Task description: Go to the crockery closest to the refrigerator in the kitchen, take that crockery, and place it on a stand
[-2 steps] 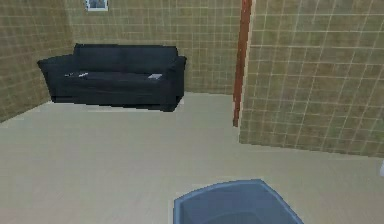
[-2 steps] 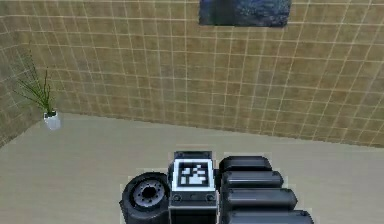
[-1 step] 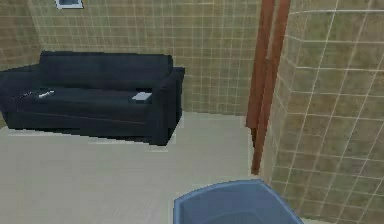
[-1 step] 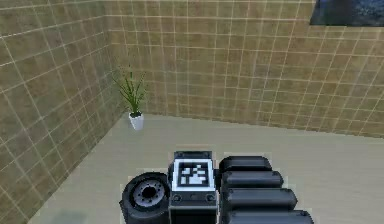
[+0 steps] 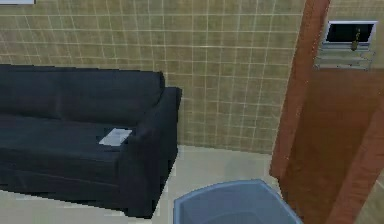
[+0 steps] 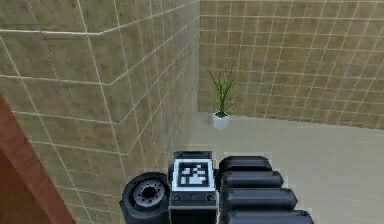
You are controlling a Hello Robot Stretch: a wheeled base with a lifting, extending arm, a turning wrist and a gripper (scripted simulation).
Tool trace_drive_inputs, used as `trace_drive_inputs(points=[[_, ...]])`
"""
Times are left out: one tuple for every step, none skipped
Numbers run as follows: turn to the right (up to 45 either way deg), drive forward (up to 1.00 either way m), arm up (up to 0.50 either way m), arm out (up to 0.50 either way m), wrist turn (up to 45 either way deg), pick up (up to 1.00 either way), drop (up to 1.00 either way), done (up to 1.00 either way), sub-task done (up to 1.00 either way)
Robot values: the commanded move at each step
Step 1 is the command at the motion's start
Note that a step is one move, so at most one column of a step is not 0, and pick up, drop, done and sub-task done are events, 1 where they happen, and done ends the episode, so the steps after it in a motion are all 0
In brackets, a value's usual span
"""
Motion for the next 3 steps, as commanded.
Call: trace_drive_inputs(points=[[0.0, 0.6, 0.0, 0.0, 0.0, 0.0, 0.0, 0.0, 0.0], [45.0, 0.0, 0.0, 0.0, 0.0, 0.0, 0.0, 0.0, 0.0], [6.0, 0.0, 0.0, 0.0, 0.0, 0.0, 0.0, 0.0, 0.0]])
